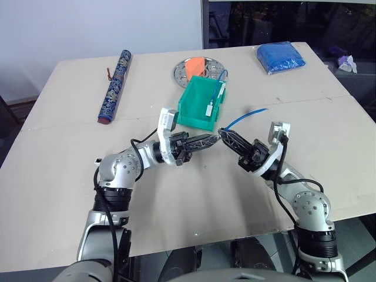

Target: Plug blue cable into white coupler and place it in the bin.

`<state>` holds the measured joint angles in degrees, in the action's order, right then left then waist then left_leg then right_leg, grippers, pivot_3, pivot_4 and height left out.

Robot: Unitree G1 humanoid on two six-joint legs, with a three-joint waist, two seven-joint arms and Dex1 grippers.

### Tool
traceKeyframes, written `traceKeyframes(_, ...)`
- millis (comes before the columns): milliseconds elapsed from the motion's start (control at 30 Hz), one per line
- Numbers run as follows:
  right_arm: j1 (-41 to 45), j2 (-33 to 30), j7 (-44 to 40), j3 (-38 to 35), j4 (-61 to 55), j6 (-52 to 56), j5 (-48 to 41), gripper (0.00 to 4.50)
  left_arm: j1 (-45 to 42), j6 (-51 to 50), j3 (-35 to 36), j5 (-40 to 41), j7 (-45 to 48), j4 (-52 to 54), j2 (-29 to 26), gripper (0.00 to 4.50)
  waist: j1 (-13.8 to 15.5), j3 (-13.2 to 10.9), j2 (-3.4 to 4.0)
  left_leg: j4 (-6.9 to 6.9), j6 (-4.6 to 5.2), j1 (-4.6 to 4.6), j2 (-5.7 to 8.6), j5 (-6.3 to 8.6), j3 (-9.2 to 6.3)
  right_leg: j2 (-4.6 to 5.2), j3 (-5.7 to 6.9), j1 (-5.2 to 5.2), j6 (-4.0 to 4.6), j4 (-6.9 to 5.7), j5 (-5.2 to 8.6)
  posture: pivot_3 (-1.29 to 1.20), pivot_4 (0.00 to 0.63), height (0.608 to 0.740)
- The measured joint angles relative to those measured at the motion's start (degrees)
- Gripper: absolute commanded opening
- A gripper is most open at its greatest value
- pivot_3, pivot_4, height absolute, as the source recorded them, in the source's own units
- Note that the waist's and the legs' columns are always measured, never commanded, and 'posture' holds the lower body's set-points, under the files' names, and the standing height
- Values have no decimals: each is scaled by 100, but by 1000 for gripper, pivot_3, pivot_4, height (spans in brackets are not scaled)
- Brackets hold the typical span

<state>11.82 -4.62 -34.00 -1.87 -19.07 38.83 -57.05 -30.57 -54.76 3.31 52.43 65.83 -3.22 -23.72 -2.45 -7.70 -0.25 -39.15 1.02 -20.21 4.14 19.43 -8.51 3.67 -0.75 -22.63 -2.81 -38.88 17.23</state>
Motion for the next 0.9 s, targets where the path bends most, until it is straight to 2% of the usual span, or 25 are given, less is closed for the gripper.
traceKeyframes(167, 0, -4, -32, 86, 0, 11, -90, 21, 13, -110, 8, 87, 76, 60, -154, 0, 9, 0, 0, 0, 0, 0, 0, 0, 0, 1, 1, 0, 0, 1, 0, 0, 150, 740)
traceKeyframes(267, 1, -10, 11, 85, 0, -1, -98, 0, 90, -55, 22, 80, -20, 180, -149, 1357, 1, 0, 0, 0, 0, 0, 0, 0, 0, 1, 0, 0, 0, 1, 0, 0, 150, 740)
traceKeyframes(300, 1, -17, 51, 67, 0, -31, -96, 0, 190, -43, 64, 81, -133, 311, -138, 1700, -3, 0, 0, 0, 0, 0, 0, 0, 2, 1, -3, 0, 0, 2, 0, 0, 150, 740)
traceKeyframes(400, 4, -59, 96, 13, -1, -87, -57, 0, 535, 96, 322, 70, -719, 711, -47, 3091, -10, 0, 0, 2, 0, 0, 0, 0, 0, -1, -8, -5, 0, 2, 0, 0, 150, 740)
traceKeyframes(500, 11, -170, 97, 5, 3, -209, 150, 0, 1140, 314, 589, 43, -1317, 1526, -36, 3091, -13, 0, 0, 5, 0, 1, -1, 0, 3, -2, -20, -8, 0, 5, 0, 0, 150, 740)
traceKeyframes(567, 66, -234, 73, -14, 61, -358, 348, 0, 1767, 743, 828, -347, -2190, 2453, 161, 3091, 13, 0, 0, 7, 0, 3, 3, 0, 3, 1, -20, -5, -1, 7, -1, 0, 150, 740)
traceKeyframes(633, 106, -246, 50, -24, 203, -485, 488, 0, 2375, 1350, 878, -1060, -2968, 3199, 397, 3091, 18, 0, -1, 9, 0, 5, 3, 0, 8, 1, -23, -4, -2, 8, -1, 0, 150, 740)
traceKeyframes(700, 160, -250, -8, -32, 449, -640, 648, 0, 3166, 2130, 861, -2170, -3712, 3741, 407, 3091, 20, 1, -1, 29, 0, 16, 3, 0, 12, -1, -30, -4, -2, 6, -1, 0, 150, 740)
traceKeyframes(733, 173, -248, -21, -34, 501, -668, 682, 0, 3327, 2287, 851, -2395, -3820, 3801, 375, 3091, 20, 1, -1, 38, 0, 21, 3, 0, 13, -3, -32, -3, -1, 7, -2, 0, 150, 740)
traceKeyframes(767, 237, -242, -86, -14, 698, -774, 800, 0, 3929, 2908, 849, -3275, -4257, 3941, 355, 3091, 15, 2, -2, 53, 0, 29, 3, 0, 15, -3, -36, -3, 0, 8, -2, 0, 150, 740)
traceKeyframes(833, 266, -262, -157, -8, 839, -822, 907, 0, 4339, 3292, 941, -3855, -4673, 3961, 472, 3091, 48, 1, -2, 73, 0, 41, 5, 0, 20, -2, -46, -3, 0, 9, -2, 0, 150, 740)
traceKeyframes(900, 321, -260, -265, 84, 986, -887, 1033, 0, 4894, 3734, 1332, -4398, -5350, 3984, 941, 3091, 69, 2, -3, 74, 1, 41, 5, 1, 22, -2, -49, -4, 0, 10, -2, 0, 150, 740)
